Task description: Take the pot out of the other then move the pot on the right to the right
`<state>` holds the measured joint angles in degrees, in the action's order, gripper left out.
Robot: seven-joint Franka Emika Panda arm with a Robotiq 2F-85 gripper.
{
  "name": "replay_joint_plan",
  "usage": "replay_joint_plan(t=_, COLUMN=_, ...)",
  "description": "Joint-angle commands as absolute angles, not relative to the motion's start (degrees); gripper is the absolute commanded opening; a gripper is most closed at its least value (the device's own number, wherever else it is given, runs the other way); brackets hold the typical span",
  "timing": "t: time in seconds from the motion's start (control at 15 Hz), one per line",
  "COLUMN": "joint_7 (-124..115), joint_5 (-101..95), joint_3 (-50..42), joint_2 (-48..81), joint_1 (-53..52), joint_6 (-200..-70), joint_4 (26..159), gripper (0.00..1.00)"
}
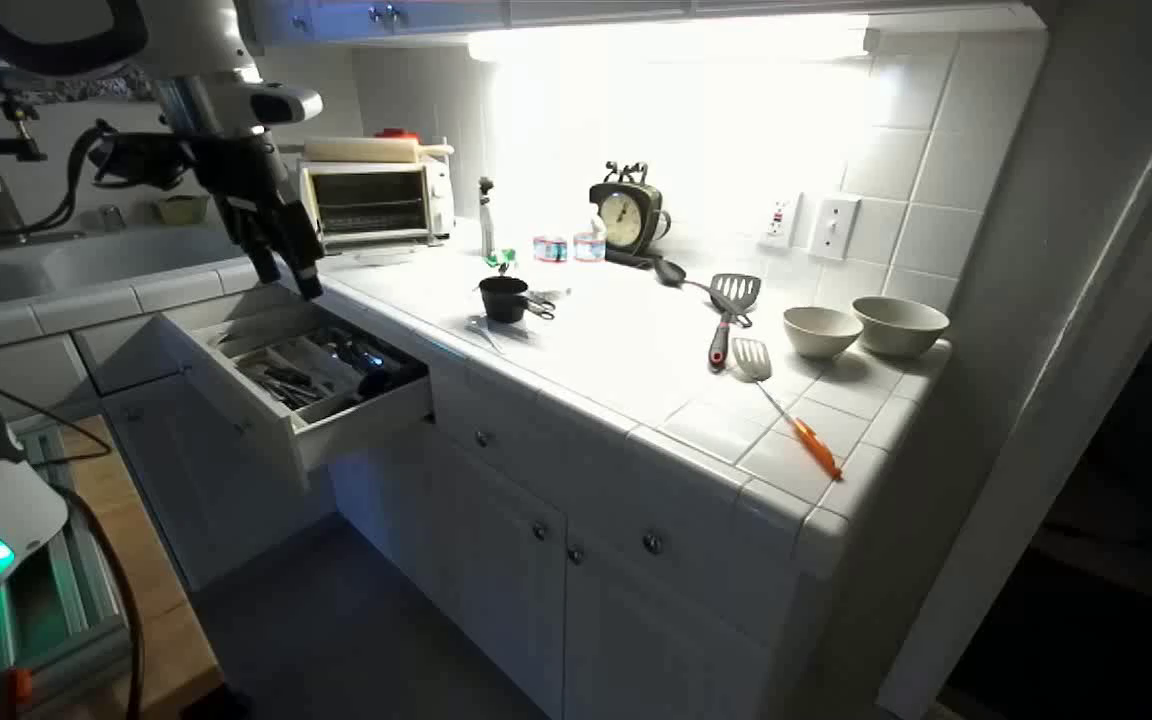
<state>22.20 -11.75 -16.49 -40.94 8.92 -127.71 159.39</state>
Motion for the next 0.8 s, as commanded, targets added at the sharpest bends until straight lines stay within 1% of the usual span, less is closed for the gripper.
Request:
replay_joint_plan(t=0.0, joint_7=22.41, joint_5=-11.42, joint_3=-16.11, joint_2=-40.8, joint_1=9.22, joint_6=-127.56, joint_4=159.52, gripper=1.0)
replay_joint_plan(t=0.47, joint_7=23.22, joint_5=-10.06, joint_3=-16.96, joint_2=-39.72, joint_1=8.28, joint_6=-126.93, joint_4=159.06, gripper=1.0)
replay_joint_plan(t=0.6, joint_7=17.46, joint_5=-10.63, joint_3=-15.5, joint_2=-36.41, joint_1=10.18, joint_6=-132.01, joint_4=158.03, gripper=1.0)
replay_joint_plan(t=0.73, joint_7=15.22, joint_5=-8.89, joint_3=-16.24, joint_2=-35.34, joint_1=10.12, joint_6=-134.64, joint_4=156.77, gripper=1.0)
